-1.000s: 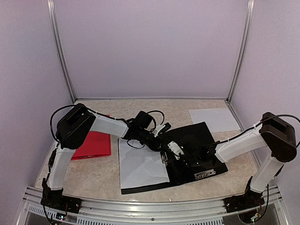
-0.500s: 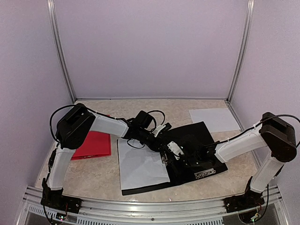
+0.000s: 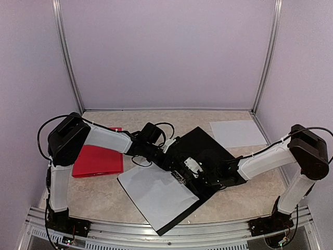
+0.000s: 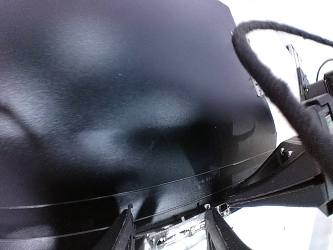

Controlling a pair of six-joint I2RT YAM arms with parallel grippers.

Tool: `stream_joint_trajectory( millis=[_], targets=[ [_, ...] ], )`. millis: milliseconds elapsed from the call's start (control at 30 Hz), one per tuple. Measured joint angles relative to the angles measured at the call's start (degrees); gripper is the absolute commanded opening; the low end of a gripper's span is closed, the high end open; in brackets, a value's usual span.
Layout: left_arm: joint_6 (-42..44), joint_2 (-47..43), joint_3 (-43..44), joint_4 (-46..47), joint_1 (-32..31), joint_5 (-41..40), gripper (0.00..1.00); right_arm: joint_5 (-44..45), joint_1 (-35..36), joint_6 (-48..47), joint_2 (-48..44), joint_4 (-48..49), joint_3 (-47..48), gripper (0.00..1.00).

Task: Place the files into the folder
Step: Clamp the file in the folder, then move the folder with some files to the center of the board.

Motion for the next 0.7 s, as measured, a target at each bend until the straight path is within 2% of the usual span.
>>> stream_joint_trajectory(
  millis=[200,233,267,300,333,400,467,500,533,567,700],
  targets=[
    [-1.16,-3.30,-1.97,0.55,1.33,-2.75,0.56,0.22,0.00,-0.22,0.00,-0.83,0.46,0.00],
    [-1.60,-3.72,-2.14,0.76,1.53,-3.21,0.56,0.33,0.00,-0.17,0.00,-0.90,0.48,0.03],
    [-1.84,-4.02,-2.38,1.18,1.70,-3.78,0.57,0.50,0.00,-0.13,-0.02,-0.94,0.48,0.08],
    [-2.10,-4.37,-2.58,1.40,1.84,-4.42,0.57,0.74,0.00,0.09,-0.11,-1.03,0.50,0.24],
    [-2.40,-4.83,-2.84,1.66,1.99,-5.03,0.58,1.16,0.00,0.37,-0.28,-1.38,0.50,0.34],
    [-2.82,-6.36,-3.93,1.86,2.14,-6.78,0.58,2.36,0.00,1.11,-0.87,-2.80,0.50,0.48],
    [-3.21,-8.70,-5.46,1.84,2.14,-9.16,0.67,3.76,-0.02,1.73,-1.90,-4.79,0.94,0.60],
    [-3.45,-10.27,-6.45,1.51,2.14,-10.56,0.73,4.39,-0.02,2.03,-2.49,-5.86,1.40,0.64],
    [-3.80,-11.91,-7.32,1.03,2.14,-11.96,0.92,5.03,0.00,2.49,-3.06,-6.93,2.01,0.68],
    [-4.28,-13.57,-8.04,0.31,2.14,-13.33,0.98,5.77,0.00,3.04,-3.74,-8.00,2.73,0.71],
    [-7.32,-19.82,-10.80,-2.29,2.14,-17.88,0.99,9.40,-0.24,6.14,-7.10,-12.13,5.86,0.77]
  ],
)
